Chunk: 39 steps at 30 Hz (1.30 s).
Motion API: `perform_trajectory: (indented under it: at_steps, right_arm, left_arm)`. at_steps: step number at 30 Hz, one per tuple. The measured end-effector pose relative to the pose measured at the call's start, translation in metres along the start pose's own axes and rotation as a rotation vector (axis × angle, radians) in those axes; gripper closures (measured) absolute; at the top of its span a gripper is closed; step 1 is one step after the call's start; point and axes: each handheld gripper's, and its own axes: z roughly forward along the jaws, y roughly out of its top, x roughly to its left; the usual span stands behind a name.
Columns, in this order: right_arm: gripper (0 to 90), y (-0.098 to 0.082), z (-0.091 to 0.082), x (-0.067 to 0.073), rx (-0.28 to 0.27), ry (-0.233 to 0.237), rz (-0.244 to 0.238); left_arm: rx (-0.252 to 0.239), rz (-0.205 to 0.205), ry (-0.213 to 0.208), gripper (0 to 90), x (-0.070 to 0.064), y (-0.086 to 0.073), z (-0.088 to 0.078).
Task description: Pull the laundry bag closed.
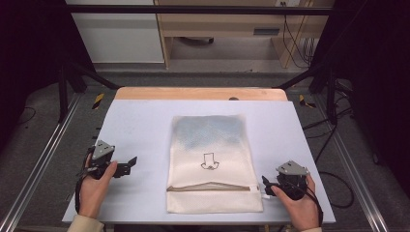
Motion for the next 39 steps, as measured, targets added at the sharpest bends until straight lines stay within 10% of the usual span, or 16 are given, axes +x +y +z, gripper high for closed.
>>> perform_trajectory:
  at_steps: [17,27,39]
  right_arm:
    - [18.8,0.005,-0.003,0.011,-0.029,0.088,-0.022]
    - [28.2,0.028,-0.014,0.027,-0.044,0.172,-0.069]
    - [35.8,0.067,-0.009,0.055,0.02,0.295,-0.223]
  left_arm:
    - [-0.084,-0.076,0.008,4.4,-0.015,-0.007,-0.037]
    - [-0.09,-0.023,0.095,4.5,-0.014,-0.011,-0.036]
    - [-0.101,-0.047,0.051,4.7,-0.004,-0.007,-0.031]
